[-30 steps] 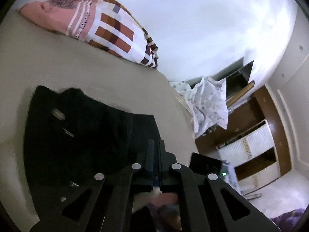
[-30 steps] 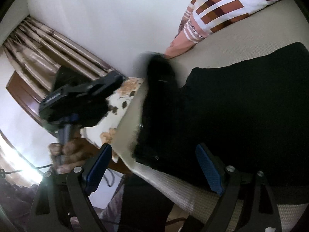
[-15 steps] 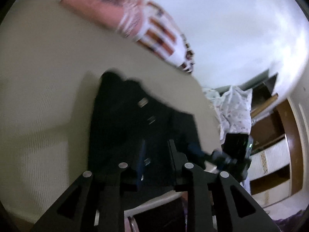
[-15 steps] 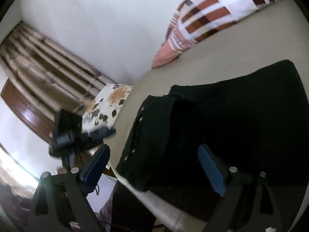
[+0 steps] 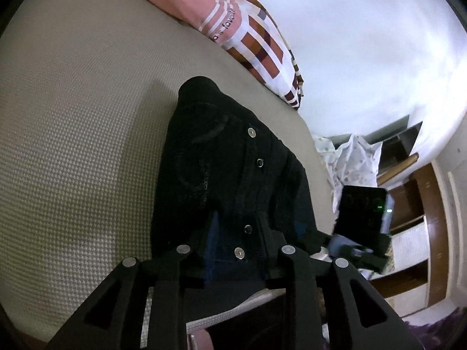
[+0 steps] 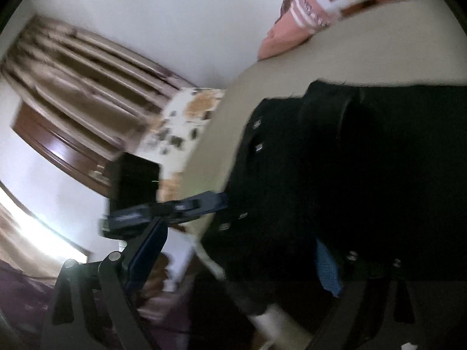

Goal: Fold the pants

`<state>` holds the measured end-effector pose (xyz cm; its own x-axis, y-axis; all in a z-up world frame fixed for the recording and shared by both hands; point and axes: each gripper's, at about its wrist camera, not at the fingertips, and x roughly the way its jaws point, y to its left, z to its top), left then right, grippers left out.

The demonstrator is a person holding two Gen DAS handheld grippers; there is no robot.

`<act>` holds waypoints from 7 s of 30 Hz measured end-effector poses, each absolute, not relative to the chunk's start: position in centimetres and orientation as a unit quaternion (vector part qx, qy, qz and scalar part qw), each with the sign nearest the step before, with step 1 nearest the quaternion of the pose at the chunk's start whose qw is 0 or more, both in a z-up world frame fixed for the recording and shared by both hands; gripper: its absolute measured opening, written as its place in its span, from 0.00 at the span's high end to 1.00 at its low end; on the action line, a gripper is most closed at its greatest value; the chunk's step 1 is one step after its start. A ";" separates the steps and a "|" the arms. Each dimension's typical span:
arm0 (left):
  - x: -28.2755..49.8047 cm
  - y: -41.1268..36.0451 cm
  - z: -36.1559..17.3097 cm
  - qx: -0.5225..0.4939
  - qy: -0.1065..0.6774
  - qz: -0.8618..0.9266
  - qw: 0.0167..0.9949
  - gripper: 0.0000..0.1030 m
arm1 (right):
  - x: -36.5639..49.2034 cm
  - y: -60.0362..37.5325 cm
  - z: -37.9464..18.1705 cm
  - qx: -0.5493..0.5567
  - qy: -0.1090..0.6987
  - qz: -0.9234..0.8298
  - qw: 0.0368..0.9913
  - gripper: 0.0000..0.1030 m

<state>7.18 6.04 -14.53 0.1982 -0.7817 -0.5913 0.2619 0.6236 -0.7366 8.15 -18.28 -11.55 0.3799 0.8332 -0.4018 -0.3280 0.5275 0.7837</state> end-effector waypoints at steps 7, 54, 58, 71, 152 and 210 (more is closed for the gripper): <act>7.3 6.7 -15.3 -0.279 0.528 -0.359 0.717 0.72 | 8.6 -23.4 -12.1 0.356 0.401 0.323 0.780 0.14; 8.1 6.4 -14.7 -0.269 0.526 -0.335 0.734 0.64 | 10.4 -21.3 -13.0 0.374 0.458 0.359 0.722 0.86; 7.9 6.5 -12.4 -0.277 0.504 -0.330 0.749 0.48 | 9.0 -22.8 -11.5 0.443 0.416 0.374 0.700 0.88; 7.6 1.5 -13.6 -0.245 0.545 -0.338 0.727 0.41 | 3.9 -37.6 -12.6 0.525 0.366 0.251 0.726 0.89; 7.3 -1.7 -16.3 -0.184 0.580 -0.344 0.715 0.34 | -5.9 -37.3 -18.9 0.617 0.372 0.178 0.670 0.88; 7.9 -6.4 -14.6 0.137 0.488 -0.221 0.833 0.18 | 1.4 -34.4 -13.3 0.282 0.436 0.049 0.853 0.10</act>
<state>7.94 -6.40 -14.60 0.4257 -0.2348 -0.8739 0.5018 0.8649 0.0121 1.36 -34.39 -13.31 0.6149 0.3290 -0.7167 0.1634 0.8360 0.5239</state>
